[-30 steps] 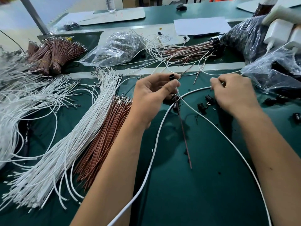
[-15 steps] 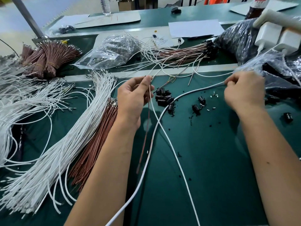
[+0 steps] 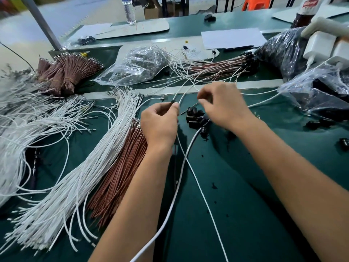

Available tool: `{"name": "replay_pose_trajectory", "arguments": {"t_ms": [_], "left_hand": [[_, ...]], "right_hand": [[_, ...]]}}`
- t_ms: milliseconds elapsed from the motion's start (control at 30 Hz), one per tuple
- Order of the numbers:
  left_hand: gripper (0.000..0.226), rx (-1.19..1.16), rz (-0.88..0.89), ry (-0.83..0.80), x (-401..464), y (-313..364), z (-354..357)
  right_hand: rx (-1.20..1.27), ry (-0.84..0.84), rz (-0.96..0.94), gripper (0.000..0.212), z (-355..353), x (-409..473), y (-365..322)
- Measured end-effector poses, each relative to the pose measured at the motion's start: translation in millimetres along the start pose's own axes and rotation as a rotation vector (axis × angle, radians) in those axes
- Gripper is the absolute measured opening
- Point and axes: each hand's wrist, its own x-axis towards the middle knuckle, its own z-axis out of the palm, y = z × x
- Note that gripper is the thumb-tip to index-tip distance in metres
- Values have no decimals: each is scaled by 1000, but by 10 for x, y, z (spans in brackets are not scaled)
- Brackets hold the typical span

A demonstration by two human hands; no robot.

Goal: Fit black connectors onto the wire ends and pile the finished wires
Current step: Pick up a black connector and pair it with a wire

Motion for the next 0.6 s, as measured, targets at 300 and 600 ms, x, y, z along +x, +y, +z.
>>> {"name": "replay_pose_trajectory", "arguments": {"t_ms": [300,600], "left_hand": [[11,-323,-63,358,131,44,-93],[3,-314,-94,70,69,129,-115]], "right_hand": [[-137,-255,-213,32,620,804,-334],[54,-50,-111,9,437,699,-394]]}}
